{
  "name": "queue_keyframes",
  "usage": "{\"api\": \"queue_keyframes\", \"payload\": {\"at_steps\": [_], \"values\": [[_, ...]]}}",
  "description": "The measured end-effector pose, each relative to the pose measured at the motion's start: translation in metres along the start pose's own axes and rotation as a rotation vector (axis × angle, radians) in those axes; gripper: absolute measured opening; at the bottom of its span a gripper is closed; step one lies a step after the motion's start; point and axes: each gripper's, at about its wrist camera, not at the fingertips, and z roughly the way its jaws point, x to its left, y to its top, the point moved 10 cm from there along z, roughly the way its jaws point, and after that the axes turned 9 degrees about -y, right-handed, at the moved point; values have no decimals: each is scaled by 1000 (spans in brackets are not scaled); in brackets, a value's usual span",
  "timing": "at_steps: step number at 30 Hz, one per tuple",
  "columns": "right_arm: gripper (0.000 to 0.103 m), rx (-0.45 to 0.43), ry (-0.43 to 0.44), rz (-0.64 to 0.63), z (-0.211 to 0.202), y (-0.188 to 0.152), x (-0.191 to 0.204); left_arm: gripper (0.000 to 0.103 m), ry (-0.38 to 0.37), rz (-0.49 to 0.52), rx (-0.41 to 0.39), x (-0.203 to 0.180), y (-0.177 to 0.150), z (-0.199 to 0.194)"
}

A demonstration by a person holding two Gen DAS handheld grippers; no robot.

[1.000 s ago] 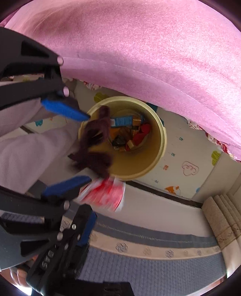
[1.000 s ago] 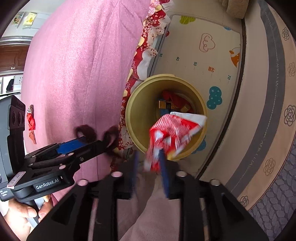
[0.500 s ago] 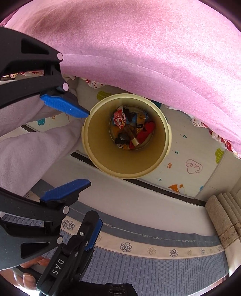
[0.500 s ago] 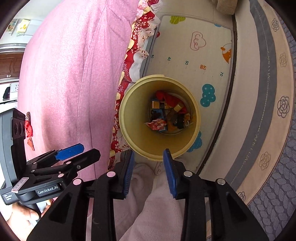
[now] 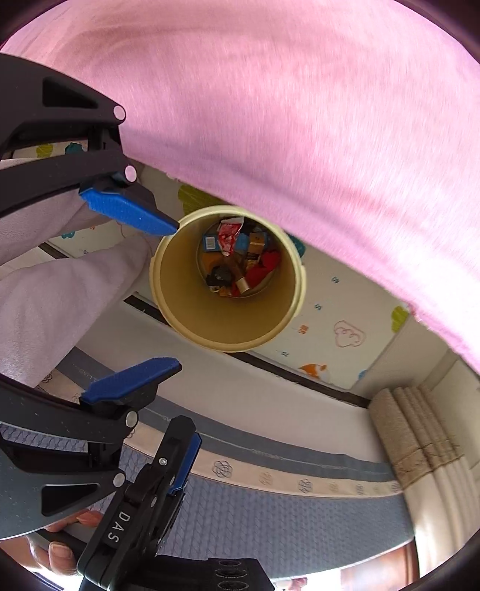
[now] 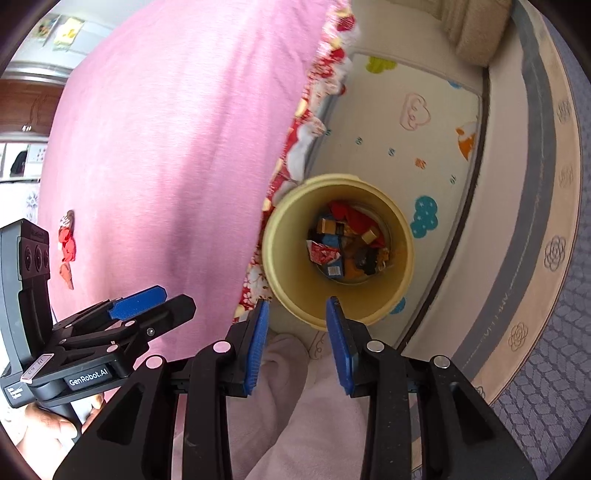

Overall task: Collect trash
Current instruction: 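Move both grippers back over the socks on the bed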

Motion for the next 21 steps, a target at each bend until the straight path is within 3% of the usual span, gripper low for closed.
{"api": "queue_keyframes", "payload": {"at_steps": [10,21], "values": [[33,-39,17,-205,-25,4,123,68,-17,-141,-167,76,-10,-98],[33,-72,55,-456,-27,-15,308,68,3,-349,-380,218,-56,-223]]}}
